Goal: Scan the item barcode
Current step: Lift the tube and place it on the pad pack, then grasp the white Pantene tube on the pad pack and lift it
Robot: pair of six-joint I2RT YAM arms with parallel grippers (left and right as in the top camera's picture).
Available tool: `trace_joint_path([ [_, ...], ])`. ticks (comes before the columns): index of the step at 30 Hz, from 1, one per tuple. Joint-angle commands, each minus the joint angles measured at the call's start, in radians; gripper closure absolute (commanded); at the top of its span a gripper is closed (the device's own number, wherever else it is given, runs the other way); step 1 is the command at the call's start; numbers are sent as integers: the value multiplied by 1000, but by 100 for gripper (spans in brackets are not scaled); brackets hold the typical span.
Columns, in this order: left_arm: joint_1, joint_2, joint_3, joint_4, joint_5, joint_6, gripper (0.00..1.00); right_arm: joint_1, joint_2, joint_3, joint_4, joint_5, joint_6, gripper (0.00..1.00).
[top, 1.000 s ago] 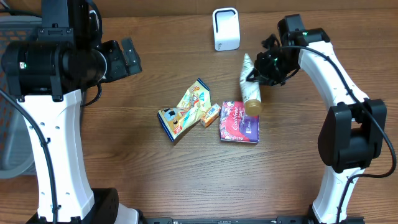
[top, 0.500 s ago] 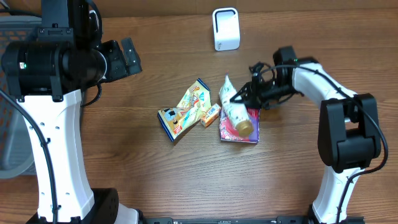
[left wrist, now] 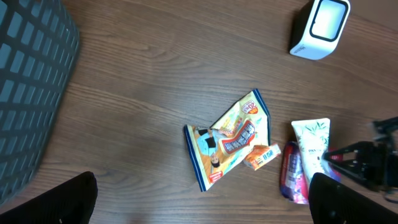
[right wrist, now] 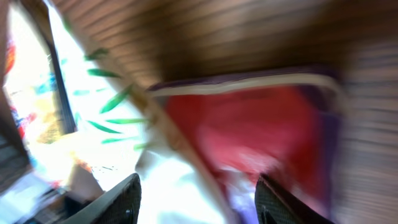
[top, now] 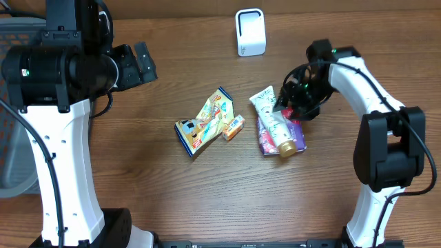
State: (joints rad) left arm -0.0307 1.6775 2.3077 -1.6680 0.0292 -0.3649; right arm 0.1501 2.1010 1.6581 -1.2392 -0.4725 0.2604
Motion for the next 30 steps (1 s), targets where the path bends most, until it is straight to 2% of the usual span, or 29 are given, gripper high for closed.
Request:
trace_joint_path([
  [1, 4, -15, -3, 3, -3, -10, 0, -13, -18, 109, -53, 225, -27, 39],
  [6, 4, -15, -3, 3, -3, -10, 0, -4, -18, 230, -158, 224, -112, 40],
  [12, 4, -15, -3, 3, -3, -10, 0, 82, -19, 260, -241, 221, -364, 40],
  [15, 4, -15, -3, 3, -3, -10, 0, 163, -19, 260, -248, 353, -369, 38],
  [18, 4, -15, -3, 3, -3, -10, 0, 263, -18, 253, -232, 522, -334, 30],
  [22, 4, -15, -3, 3, -3, -10, 0, 329, -18, 217, -199, 562, -332, 23],
  [30, 4, -15, -3, 3, -3, -10, 0, 339, -17, 105, -147, 562, -314, 24],
])
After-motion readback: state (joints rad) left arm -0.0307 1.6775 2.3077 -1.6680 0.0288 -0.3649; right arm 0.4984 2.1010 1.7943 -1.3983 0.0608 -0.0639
